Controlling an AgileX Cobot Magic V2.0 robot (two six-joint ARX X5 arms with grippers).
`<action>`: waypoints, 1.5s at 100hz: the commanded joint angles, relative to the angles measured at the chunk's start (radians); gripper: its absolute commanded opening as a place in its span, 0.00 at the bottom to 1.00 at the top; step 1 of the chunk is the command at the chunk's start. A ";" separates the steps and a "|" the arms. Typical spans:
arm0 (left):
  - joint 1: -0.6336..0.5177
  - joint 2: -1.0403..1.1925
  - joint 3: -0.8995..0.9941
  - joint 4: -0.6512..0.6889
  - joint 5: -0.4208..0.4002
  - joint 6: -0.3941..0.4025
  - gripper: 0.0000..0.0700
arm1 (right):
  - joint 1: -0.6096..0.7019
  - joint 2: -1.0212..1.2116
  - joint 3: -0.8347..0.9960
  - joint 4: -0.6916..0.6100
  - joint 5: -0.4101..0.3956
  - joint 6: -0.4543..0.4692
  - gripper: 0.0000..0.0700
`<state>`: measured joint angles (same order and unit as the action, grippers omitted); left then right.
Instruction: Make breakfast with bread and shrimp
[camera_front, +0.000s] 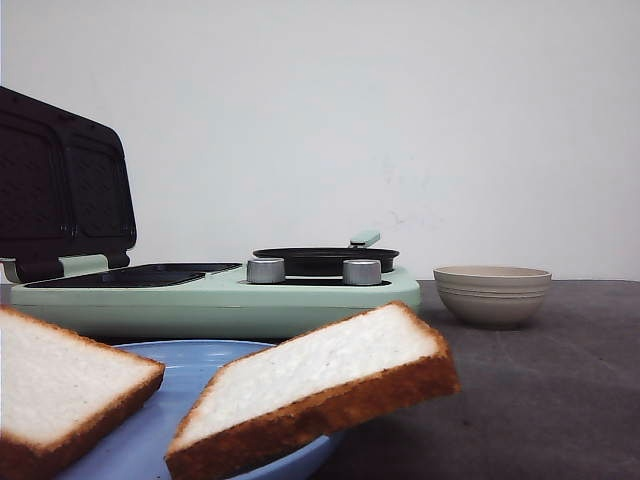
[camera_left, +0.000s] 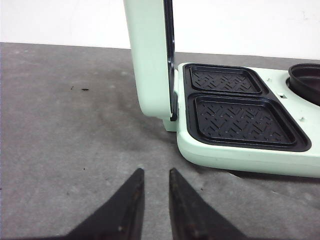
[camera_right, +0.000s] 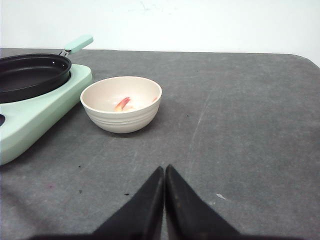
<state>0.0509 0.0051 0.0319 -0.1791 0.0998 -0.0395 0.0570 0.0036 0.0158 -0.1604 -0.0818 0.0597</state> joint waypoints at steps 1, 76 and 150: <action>0.000 -0.002 -0.017 -0.006 -0.005 0.009 0.00 | 0.000 0.000 -0.004 0.011 0.003 0.011 0.00; 0.000 -0.002 -0.017 -0.007 -0.006 0.066 0.00 | 0.000 0.000 -0.004 0.011 0.003 0.011 0.00; 0.000 -0.002 -0.007 -0.001 0.004 0.002 0.00 | 0.000 0.000 -0.004 0.006 0.002 0.072 0.00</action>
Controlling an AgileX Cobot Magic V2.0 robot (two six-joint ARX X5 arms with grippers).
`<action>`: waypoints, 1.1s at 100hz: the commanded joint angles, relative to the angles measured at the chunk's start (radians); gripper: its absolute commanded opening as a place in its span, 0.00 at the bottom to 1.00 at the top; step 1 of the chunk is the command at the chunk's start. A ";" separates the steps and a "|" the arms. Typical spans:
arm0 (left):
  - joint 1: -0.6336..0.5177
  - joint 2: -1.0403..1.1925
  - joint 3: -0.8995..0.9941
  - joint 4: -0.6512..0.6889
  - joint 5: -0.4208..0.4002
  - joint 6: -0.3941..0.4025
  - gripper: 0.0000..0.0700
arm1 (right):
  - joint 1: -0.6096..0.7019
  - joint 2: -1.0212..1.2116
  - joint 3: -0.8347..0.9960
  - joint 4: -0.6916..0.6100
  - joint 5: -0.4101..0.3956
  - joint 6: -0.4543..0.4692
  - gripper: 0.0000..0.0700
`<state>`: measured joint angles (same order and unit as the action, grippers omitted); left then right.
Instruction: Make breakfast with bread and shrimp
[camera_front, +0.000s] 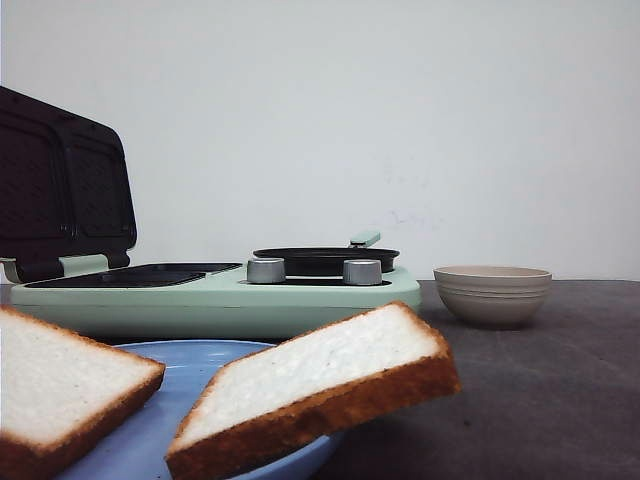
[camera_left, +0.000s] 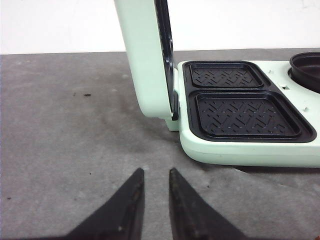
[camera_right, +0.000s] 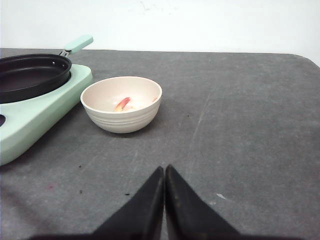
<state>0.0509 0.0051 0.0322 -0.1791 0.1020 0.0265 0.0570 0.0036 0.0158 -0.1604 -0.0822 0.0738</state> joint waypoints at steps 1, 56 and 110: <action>0.000 -0.002 -0.006 0.001 0.002 -0.074 0.00 | 0.000 0.000 -0.004 0.005 0.003 0.062 0.00; 0.000 0.021 0.070 0.010 0.103 -0.525 0.01 | 0.000 0.005 0.094 -0.071 -0.026 0.245 0.00; 0.000 0.590 0.652 -0.328 0.327 -0.407 0.01 | 0.016 0.631 0.656 -0.496 -0.061 0.233 0.00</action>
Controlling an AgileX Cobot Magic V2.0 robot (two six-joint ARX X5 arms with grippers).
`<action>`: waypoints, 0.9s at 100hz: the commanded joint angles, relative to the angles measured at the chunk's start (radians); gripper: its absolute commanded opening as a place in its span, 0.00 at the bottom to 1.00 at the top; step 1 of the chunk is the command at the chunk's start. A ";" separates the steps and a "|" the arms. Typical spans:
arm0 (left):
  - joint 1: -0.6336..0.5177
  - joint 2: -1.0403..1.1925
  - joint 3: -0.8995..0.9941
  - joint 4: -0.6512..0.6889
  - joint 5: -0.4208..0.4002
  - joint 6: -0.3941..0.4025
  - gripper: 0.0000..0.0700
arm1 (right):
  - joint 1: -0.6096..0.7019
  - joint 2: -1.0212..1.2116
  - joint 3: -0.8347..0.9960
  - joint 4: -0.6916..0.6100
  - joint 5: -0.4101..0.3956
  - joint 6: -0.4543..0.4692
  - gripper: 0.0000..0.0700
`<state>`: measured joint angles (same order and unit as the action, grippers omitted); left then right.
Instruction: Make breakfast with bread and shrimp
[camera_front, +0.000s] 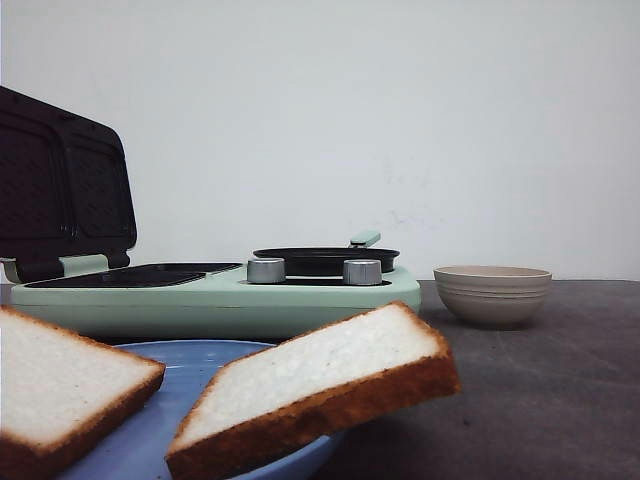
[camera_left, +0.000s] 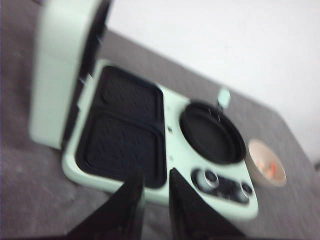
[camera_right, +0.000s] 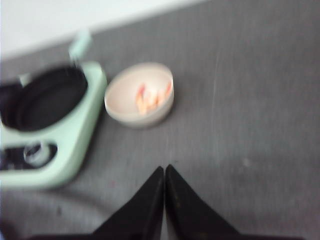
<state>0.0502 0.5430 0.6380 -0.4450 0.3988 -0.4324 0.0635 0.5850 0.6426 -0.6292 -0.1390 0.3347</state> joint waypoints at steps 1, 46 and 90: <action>0.000 0.060 0.053 -0.072 0.034 0.051 0.01 | 0.010 0.056 0.032 -0.031 -0.005 -0.029 0.00; -0.020 0.151 0.083 -0.457 0.122 0.116 0.48 | 0.018 0.126 0.042 -0.204 -0.085 -0.049 0.00; -0.076 0.219 0.082 -0.709 0.126 0.219 0.57 | 0.018 0.126 0.042 -0.211 -0.288 -0.052 0.02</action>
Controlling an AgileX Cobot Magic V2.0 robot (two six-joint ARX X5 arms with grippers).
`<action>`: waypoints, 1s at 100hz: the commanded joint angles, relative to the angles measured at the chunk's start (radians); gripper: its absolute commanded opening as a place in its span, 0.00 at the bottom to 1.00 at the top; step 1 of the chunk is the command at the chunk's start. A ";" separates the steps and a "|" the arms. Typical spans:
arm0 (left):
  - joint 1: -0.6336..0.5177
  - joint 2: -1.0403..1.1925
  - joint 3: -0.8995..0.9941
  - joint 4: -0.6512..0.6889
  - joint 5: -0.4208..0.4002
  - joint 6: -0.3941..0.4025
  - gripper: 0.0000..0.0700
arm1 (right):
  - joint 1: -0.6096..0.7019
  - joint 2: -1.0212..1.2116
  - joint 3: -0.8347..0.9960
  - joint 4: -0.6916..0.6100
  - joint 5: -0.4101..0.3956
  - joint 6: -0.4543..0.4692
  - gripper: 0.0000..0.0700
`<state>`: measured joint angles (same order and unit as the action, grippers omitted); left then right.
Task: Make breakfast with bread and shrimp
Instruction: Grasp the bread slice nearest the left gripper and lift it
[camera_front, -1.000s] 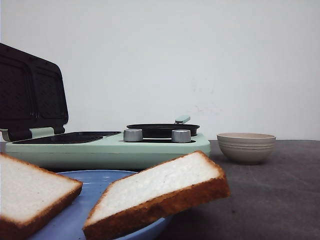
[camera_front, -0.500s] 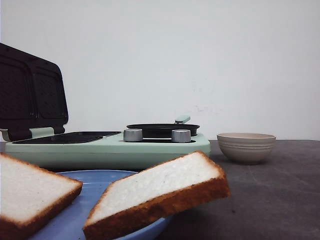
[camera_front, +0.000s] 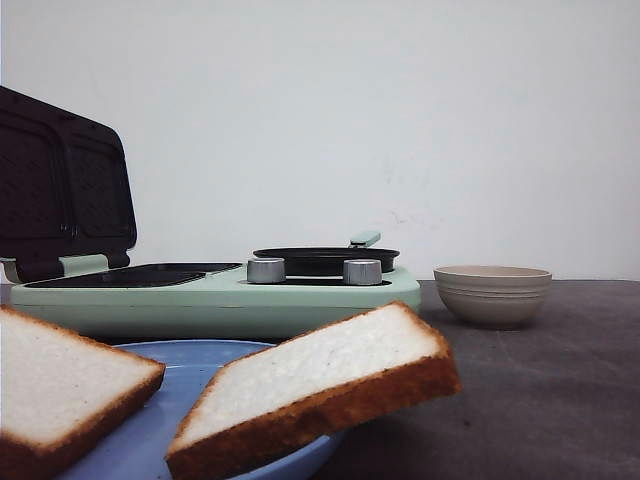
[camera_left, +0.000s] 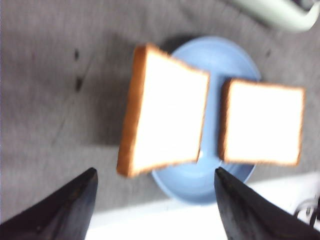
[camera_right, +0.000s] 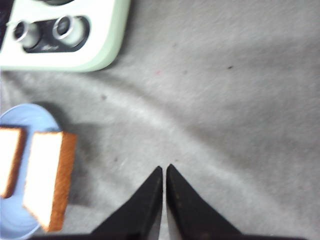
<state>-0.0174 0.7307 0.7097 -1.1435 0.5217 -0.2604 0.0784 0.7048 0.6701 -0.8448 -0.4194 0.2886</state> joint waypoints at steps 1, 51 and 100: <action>-0.010 0.036 0.011 -0.013 0.003 0.050 0.57 | 0.003 0.006 0.014 0.004 -0.009 -0.006 0.02; -0.118 0.286 0.009 0.070 -0.028 0.092 0.57 | 0.003 0.006 0.014 0.004 -0.055 -0.001 0.02; -0.226 0.510 0.009 0.198 -0.054 0.098 0.56 | 0.003 0.006 0.014 0.006 -0.054 -0.001 0.02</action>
<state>-0.2310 1.2190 0.7097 -0.9565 0.4698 -0.1738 0.0784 0.7048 0.6701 -0.8474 -0.4702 0.2890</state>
